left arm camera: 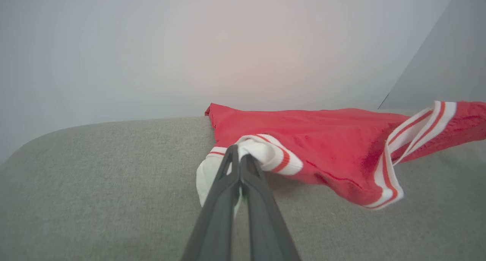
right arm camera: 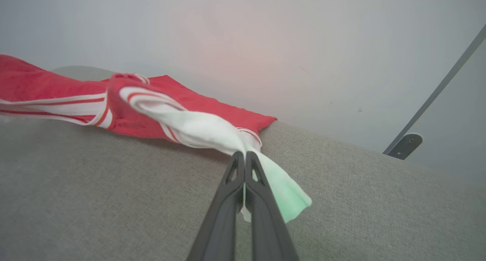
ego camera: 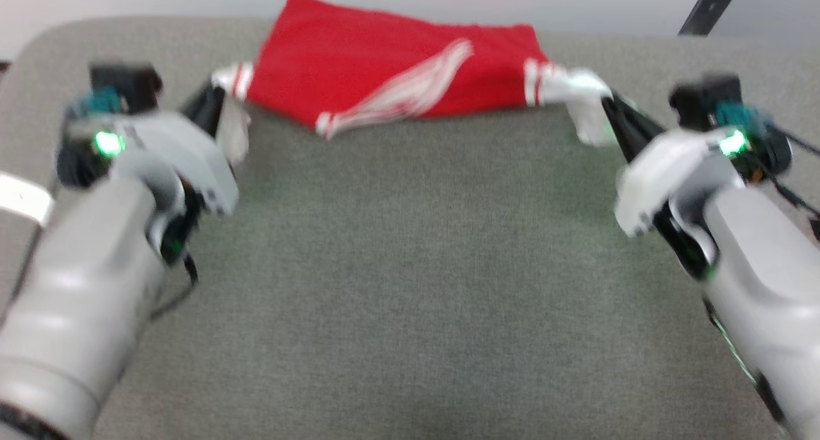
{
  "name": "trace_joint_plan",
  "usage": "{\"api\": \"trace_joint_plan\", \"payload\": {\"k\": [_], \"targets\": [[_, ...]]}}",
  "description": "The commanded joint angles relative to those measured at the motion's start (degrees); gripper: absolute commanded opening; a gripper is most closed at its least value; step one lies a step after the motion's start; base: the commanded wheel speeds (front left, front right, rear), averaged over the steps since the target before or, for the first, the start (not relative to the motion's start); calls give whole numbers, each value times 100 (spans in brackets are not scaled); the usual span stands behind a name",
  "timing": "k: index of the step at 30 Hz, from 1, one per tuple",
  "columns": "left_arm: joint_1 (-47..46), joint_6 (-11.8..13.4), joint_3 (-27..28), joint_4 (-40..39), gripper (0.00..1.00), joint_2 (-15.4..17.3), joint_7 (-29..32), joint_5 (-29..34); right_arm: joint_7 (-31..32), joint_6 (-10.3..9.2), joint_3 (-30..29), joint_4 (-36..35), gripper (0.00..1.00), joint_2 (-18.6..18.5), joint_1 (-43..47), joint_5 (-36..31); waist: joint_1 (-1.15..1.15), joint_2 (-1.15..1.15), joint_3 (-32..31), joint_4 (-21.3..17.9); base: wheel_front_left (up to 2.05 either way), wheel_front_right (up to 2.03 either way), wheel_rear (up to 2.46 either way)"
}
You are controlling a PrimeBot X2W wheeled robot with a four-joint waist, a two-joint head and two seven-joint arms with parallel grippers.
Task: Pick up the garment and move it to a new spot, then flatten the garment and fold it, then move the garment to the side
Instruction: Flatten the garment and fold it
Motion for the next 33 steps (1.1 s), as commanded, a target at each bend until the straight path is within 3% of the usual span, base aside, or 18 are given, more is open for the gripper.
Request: {"api": "trace_joint_plan", "payload": {"k": [1, 8, 14, 20, 28, 33], "targets": [[231, 71, -11, -126, 0, 75, -57, -1, 79, -6, 109, -273, 0, -162, 239, 178, 0, 0, -430, 51, 0, 0, 0], [1632, 737, 71, -1475, 0, 518, -175, 116, 680, -7, 182, -1716, 0, -1114, 1686, 937, 0, 0, -665, 165, 0, 0, 0], [2878, 1519, 182, -3015, 0, 917, -178, 199, 1148, -6, -101, -2547, 0, -1472, 2746, 1071, 0, 0, -753, 244, 0, 0, 0], [4007, 2214, 347, -4266, 0, 1198, -177, 170, 1794, -6, -515, -3204, 0, -1547, 3719, 1256, 0, 0, -796, 297, 0, 0, 0], [5060, 2880, 587, -5279, 0, 1334, -179, 150, 2727, -6, -1272, -4117, 0, -1569, 4971, 1432, 0, 0, -787, 368, 0, 0, 0], [5423, 3161, 678, -5628, 0, 1353, -178, 121, 3234, -6, -1629, -4668, 0, -1477, 5532, 1392, 0, 0, -724, 368, 0, 0, 0]]}}
